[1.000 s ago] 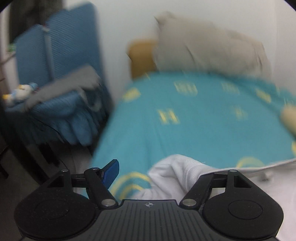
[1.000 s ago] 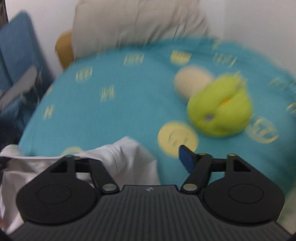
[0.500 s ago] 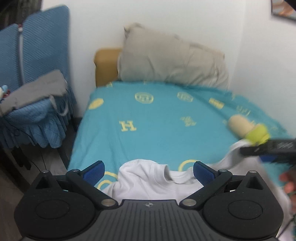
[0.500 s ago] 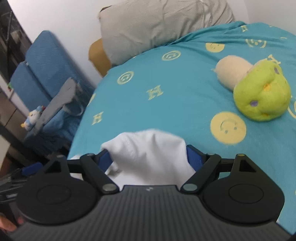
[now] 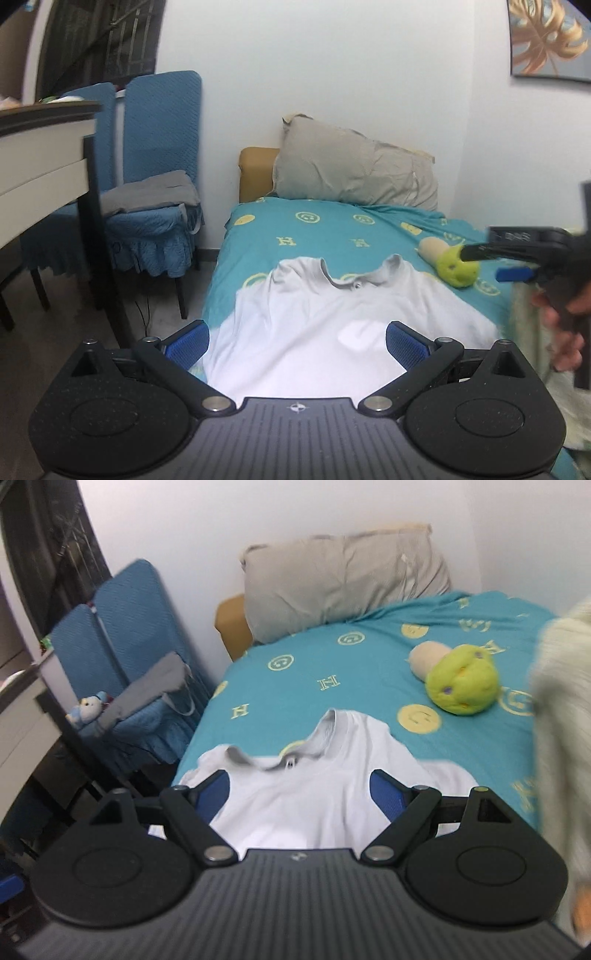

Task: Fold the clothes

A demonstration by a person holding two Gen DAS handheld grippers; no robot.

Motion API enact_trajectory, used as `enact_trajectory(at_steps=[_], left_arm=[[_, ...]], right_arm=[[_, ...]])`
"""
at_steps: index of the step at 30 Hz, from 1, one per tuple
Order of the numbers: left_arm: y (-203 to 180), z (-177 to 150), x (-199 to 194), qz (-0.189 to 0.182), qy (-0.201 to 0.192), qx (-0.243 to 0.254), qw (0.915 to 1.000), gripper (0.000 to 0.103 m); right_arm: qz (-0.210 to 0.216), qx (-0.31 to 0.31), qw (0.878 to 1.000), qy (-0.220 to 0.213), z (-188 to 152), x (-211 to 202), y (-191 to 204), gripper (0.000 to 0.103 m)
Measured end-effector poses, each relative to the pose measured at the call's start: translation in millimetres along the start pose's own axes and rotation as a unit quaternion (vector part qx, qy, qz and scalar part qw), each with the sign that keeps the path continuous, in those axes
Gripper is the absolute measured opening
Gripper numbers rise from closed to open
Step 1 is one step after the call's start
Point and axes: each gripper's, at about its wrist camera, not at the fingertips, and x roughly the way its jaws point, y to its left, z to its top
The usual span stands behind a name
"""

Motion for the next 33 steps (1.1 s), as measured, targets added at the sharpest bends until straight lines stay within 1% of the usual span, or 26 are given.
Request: enact_trajectory(at_steps=[2, 4, 6, 8, 11, 12, 14, 15, 16, 18, 21, 24, 25, 27, 28, 29, 31, 32, 33], left_arm=[[4, -15, -22, -0.007, -0.002, -0.013, 0.9999, 0.103], [8, -26, -32, -0.015, 0.002, -0.025, 0.9996, 0.103], [12, -35, -41, -0.025, 0.006, -0.033, 0.9991, 0.103], [19, -43, -41, -0.025, 0.016, -0.047, 0.9985, 0.102], [41, -41, -21, -0.024, 0.039, -0.110, 0.9929, 0.100], [51, -40, -13, -0.024, 0.043, -0.134, 0.9897, 0.100], [73, -39, 6, -0.023, 0.048, -0.184, 0.9815, 0.099], [84, -37, 18, -0.022, 0.052, -0.207, 0.9768, 0.099], [95, -37, 30, -0.021, 0.055, -0.227, 0.9722, 0.098], [118, -37, 56, -0.015, 0.059, -0.259, 0.9639, 0.097], [145, -37, 96, 0.002, 0.057, -0.303, 0.9514, 0.097], [166, -37, 142, 0.007, 0.064, -0.335, 0.9398, 0.095], [172, -38, 157, 0.004, 0.067, -0.348, 0.9351, 0.093], [181, -40, 186, -0.016, 0.070, -0.377, 0.9235, 0.091], [184, -42, 198, -0.029, 0.065, -0.391, 0.9177, 0.091], [186, -44, 208, -0.034, 0.061, -0.400, 0.9140, 0.090], [186, -46, 224, -0.015, 0.067, -0.395, 0.9161, 0.086], [184, -47, 232, -0.007, 0.074, -0.389, 0.9181, 0.079], [181, -47, 238, -0.001, 0.084, -0.380, 0.9211, 0.066]], right_arm=[[0.005, 0.009, 1.000, -0.010, -23, -41, 3, 0.084], [0.017, 0.019, 1.000, -0.009, -46, -76, 4, 0.084], [0.020, 0.027, 0.999, -0.004, -64, -102, 6, 0.084], [0.024, 0.040, 0.999, -0.001, -81, -123, 8, 0.084], [0.035, 0.047, 0.998, 0.005, -97, -134, 12, 0.082], [0.034, 0.046, 0.998, 0.005, -100, -133, 12, 0.074], [0.032, 0.045, 0.998, 0.004, -105, -130, 11, 0.068], [0.030, 0.044, 0.999, 0.006, -108, -124, 9, 0.059], [0.028, 0.044, 0.999, 0.009, -110, -118, 8, 0.044], [0.019, 0.048, 0.998, 0.024, -114, -104, 3, 0.030], [0.014, 0.055, 0.998, 0.039, -116, -84, -4, 0.028], [0.014, 0.058, 0.997, 0.043, -115, -66, -9, 0.028], [0.012, 0.059, 0.997, 0.044, -115, -61, -12, 0.028], [0.007, 0.065, 0.997, 0.050, -115, -49, -19, 0.028], [0.003, 0.072, 0.996, 0.055, -116, -43, -24, 0.028], [0.004, 0.082, 0.995, 0.063, -116, -36, -30, 0.028], [0.007, 0.103, 0.992, 0.075, -117, -25, -41, 0.028], [0.008, 0.112, 0.991, 0.080, -116, -21, -45, 0.028], [0.008, 0.120, 0.989, 0.084, -116, -18, -49, 0.028]])
